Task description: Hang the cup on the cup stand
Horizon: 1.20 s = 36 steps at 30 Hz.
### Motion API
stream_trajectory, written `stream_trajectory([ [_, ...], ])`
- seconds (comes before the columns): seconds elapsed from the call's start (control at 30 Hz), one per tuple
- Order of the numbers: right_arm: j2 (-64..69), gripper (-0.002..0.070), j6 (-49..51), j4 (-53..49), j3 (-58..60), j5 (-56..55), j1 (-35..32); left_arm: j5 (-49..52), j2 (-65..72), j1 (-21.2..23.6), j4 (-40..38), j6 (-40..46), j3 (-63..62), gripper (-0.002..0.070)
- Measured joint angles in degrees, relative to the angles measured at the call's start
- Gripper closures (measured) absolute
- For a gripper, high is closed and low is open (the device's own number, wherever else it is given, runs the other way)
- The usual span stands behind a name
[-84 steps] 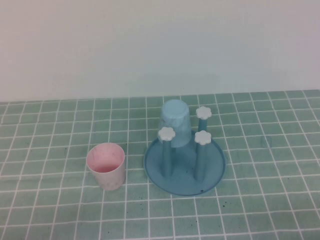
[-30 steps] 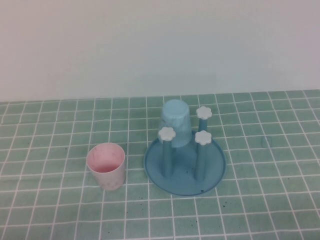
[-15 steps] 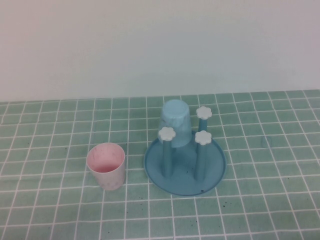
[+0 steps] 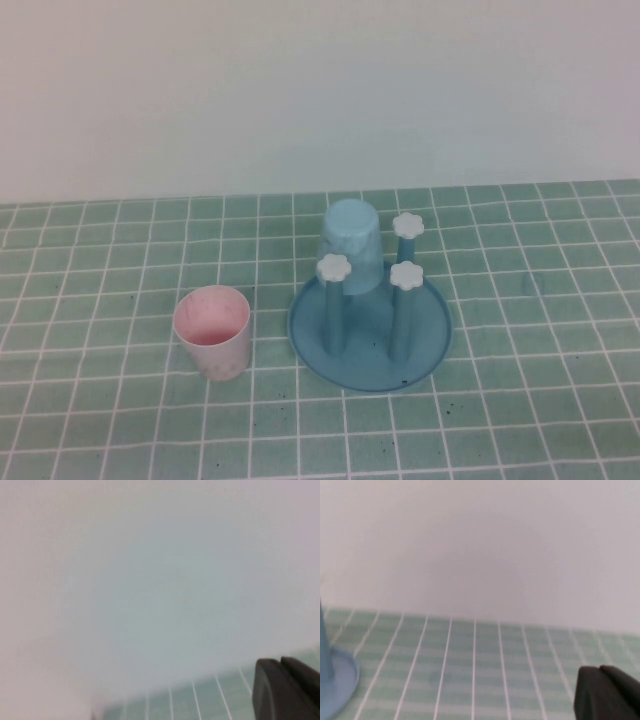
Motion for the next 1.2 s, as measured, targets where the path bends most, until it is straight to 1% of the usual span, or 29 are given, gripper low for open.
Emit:
stream_trajectory([
  [0.13,0.0,0.0678,0.0,0.0,0.0,-13.8,0.0,-12.5,0.0,0.0,-0.2,-0.1,-0.1,0.0677],
  [0.27,0.0,0.0678,0.0,0.0,0.0,-20.2,0.0,-19.4,0.0,0.0,-0.2,-1.1,-0.1,0.0677],
  [0.43,0.0,0.0678,0.0,0.0,0.0,-21.1,0.0,-20.3,0.0,0.0,-0.2,-1.9,-0.1,0.0677],
  [0.47,0.0,0.0678,0.0,0.0,0.0,-21.1,0.0,-20.5,0.0,0.0,-0.4,-3.0,-0.1,0.0677],
  [0.6,0.0,0.0678,0.0,0.0,0.0,-22.0,0.0,-20.5,0.0,0.0,-0.7,-12.1,-0.1,0.0677],
  [0.77,0.0,0.0678,1.4,0.0,0.0,-24.7,0.0,-20.8,0.0,0.0,-3.4,-13.7,-0.1,0.0677],
  [0.83,0.0,0.0678,1.4,0.0,0.0,-24.6,0.0,-20.8,0.0,0.0,-3.8,-16.6,-0.1,0.0677],
  [0.87,0.0,0.0678,1.4,0.0,-0.2,-23.3,0.0,-19.5,0.0,0.0,-3.8,-18.4,-0.1,0.0677],
  [0.97,0.0,0.0678,1.4,0.0,-3.8,-13.3,0.0,-6.6,0.0,0.0,-3.6,-23.8,-5.2,0.0677],
  [1.1,0.0,0.0678,0.2,0.0,-12.5,4.4,0.0,13.3,1.5,0.0,-2.7,-22.7,-15.5,0.0677],
  [1.2,1.9,0.0678,-1.4,0.0,-16.7,17.4,0.0,23.3,8.5,0.0,-3.1,-20.1,-21.9,0.0677],
])
